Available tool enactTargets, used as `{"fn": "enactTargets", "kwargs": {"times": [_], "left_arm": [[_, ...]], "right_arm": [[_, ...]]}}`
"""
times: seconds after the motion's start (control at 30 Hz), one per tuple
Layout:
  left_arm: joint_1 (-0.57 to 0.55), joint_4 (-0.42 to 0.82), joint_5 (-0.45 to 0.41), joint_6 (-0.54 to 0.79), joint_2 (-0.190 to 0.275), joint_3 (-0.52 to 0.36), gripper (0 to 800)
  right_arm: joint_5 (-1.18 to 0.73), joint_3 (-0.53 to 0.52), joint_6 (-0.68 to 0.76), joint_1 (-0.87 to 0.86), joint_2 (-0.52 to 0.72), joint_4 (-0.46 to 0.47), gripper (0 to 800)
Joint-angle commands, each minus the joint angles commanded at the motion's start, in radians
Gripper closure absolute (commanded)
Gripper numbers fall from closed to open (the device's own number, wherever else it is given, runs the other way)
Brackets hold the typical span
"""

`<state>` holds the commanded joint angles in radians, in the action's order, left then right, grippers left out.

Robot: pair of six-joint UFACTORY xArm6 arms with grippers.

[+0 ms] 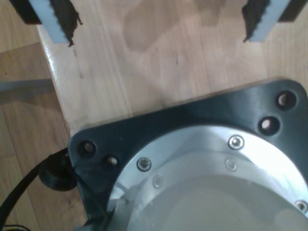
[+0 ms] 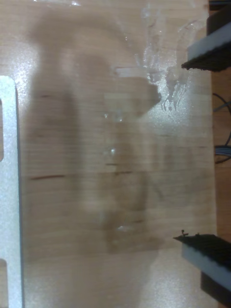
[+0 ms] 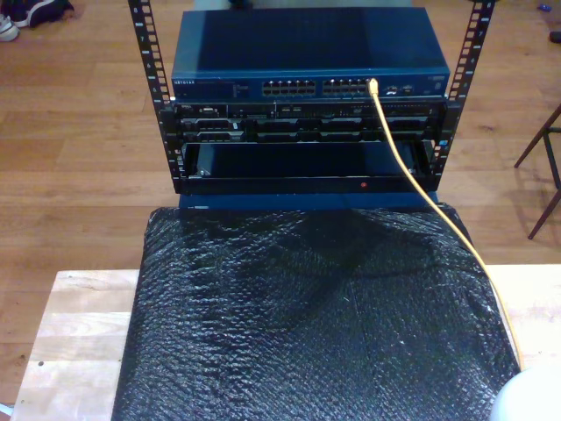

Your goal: Grab the cable and plug it in

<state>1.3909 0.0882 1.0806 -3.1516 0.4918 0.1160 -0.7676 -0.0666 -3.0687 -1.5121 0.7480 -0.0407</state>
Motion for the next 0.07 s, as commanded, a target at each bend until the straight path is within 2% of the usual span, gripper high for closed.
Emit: {"fn": "enactTargets", "kwargs": {"times": [0.07], "left_arm": [[0.0, 0.0, 0.0, 0.0, 0.0, 0.0, 0]], "right_arm": [[0.0, 0.0, 0.0, 0.0, 0.0, 0.0, 0]]}}
